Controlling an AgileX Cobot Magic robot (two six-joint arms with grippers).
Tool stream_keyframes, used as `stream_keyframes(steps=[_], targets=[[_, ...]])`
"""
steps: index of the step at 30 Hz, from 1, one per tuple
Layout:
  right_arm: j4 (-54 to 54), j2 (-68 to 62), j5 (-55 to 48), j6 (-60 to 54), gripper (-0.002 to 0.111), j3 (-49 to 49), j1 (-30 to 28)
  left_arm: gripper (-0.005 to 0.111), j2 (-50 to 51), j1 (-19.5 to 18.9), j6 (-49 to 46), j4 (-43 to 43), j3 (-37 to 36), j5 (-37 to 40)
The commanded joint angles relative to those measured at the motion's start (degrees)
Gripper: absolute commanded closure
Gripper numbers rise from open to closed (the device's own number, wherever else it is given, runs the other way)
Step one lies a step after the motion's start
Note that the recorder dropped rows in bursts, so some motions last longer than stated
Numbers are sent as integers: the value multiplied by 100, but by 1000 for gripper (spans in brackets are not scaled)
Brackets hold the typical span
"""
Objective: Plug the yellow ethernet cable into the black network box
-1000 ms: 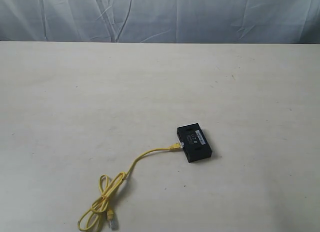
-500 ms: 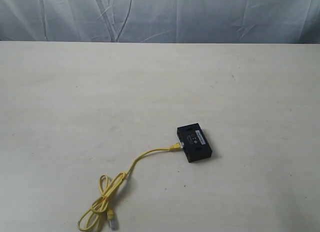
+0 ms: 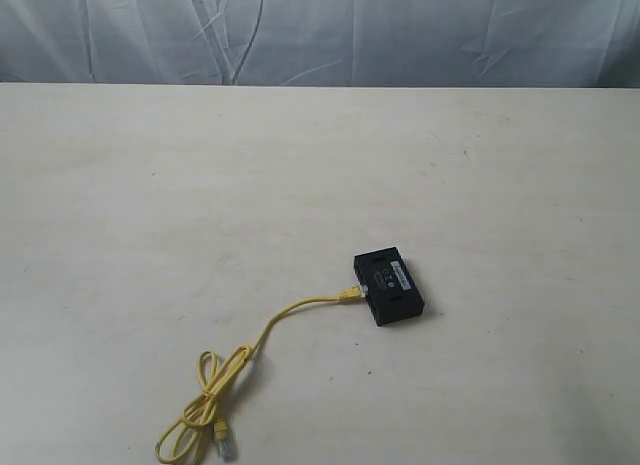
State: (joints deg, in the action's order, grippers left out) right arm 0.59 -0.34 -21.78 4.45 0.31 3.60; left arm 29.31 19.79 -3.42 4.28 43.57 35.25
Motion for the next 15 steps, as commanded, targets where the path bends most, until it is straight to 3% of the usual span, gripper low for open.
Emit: stream_keyframes(steps=[1, 12, 15], targets=[[-27, 34, 76, 5, 109, -31, -41, 107, -33, -29, 28, -13, -28, -50], [-59, 34, 93, 5, 109, -31, -41, 107, -45, -29, -45, 131, -39, -50], [-59, 34, 93, 5, 109, -31, -41, 107, -204, -560, 6, 48, -241, -46]])
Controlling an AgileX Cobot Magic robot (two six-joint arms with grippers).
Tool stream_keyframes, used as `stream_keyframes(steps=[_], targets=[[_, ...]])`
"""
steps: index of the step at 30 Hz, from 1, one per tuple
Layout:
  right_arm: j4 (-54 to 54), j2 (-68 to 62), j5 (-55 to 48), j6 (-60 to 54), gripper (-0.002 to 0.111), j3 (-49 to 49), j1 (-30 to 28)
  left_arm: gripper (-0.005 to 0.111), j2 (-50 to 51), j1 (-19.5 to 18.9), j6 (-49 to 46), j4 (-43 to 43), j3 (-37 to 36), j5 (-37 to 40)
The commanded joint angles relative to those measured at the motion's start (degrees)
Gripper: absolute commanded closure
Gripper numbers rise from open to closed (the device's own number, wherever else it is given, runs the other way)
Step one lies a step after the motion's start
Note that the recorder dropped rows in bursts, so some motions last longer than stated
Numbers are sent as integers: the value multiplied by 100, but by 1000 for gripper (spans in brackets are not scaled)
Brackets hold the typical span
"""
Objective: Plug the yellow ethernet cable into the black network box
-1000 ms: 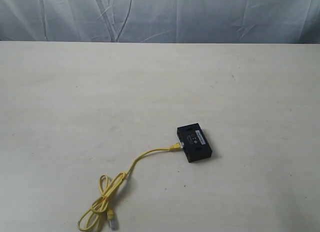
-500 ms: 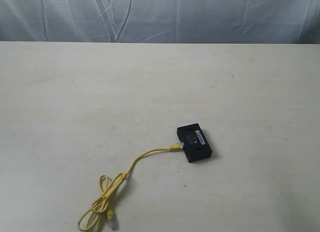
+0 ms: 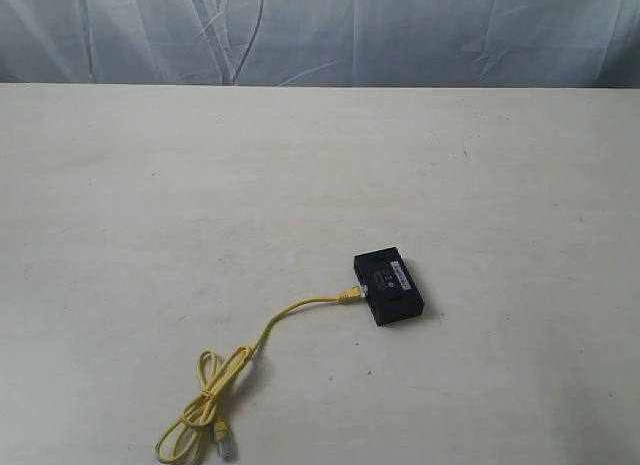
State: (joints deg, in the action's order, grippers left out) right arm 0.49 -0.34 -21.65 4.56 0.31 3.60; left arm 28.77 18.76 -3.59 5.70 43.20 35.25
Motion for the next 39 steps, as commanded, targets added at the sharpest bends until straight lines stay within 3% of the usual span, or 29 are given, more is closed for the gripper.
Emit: stream_keyframes(steps=[1, 4, 6, 9, 15, 17, 19, 34, 39], targets=[[-7, 34, 81, -5, 109, -31, -41, 107, -203, -672, 23, -159, -284, -46], [5, 34, 81, -5, 109, -31, -41, 107, -559, -1358, 23, -328, -941, -321], [5, 34, 81, -5, 109, -31, -41, 107, -928, -1554, 23, -317, -1683, -917], [5, 34, 81, -5, 109, -31, -41, 107, -1545, -1553, 23, -317, -2860, -1671], [3, 34, 70, -5, 109, -31, -41, 107, -2499, -1553, 23, -116, -4268, -2597], [3, 34, 70, -5, 109, -31, -41, 107, -2749, -1553, 23, -116, -4320, -2541], [3, 34, 70, -5, 109, -31, -41, 107, -2877, -1553, 11, -116, -4320, -1962], [3, 34, 80, 7, 109, -31, -41, 107, -2877, -1553, 12, -120, -4320, -2047], [3, 34, 91, 7, 109, -31, -41, 107, -2877, -1553, 12, -499, -4320, -2128]])
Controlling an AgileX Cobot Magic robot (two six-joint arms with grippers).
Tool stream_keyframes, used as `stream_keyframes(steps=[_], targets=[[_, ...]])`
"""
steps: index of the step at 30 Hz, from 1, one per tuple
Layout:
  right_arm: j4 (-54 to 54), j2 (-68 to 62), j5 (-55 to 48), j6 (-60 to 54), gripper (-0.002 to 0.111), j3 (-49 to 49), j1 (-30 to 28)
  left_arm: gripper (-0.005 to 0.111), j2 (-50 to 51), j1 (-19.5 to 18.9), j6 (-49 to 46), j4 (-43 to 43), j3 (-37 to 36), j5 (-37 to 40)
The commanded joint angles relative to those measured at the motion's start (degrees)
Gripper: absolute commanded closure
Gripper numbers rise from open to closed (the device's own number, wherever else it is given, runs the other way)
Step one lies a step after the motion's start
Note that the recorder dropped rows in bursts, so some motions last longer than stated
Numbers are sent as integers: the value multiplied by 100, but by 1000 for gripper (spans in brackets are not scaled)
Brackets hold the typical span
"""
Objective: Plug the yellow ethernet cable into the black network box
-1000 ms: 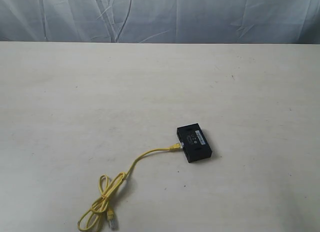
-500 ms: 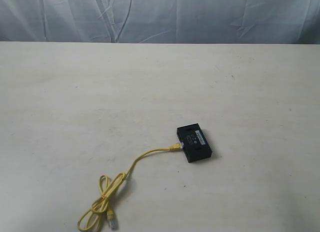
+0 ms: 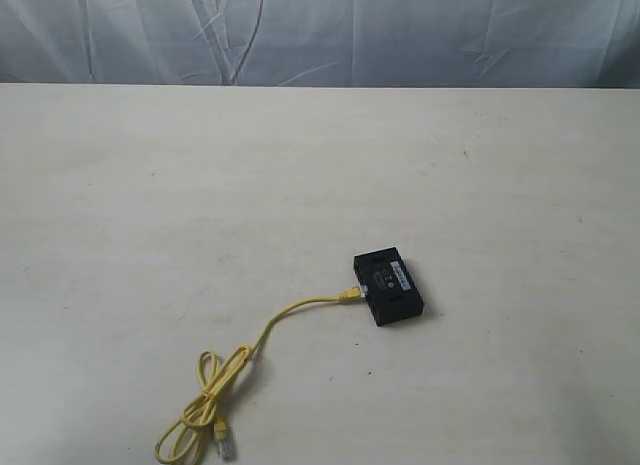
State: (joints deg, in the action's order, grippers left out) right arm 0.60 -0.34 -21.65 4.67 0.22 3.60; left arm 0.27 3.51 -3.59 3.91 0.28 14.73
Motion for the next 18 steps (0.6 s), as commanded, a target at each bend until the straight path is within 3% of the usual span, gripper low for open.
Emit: stream_keyframes(steps=[1, 6, 18], targets=[[-8, 34, 91, -5, 109, -22, -41, 107, -27, -27, 12, -358, -28, -76], [-8, 34, 91, -5, 109, -22, -41, 107, -27, -27, 12, -737, -28, -167], [-8, 34, 91, -5, 109, -22, -41, 107, -27, -27, 237, -704, -28, -167]])
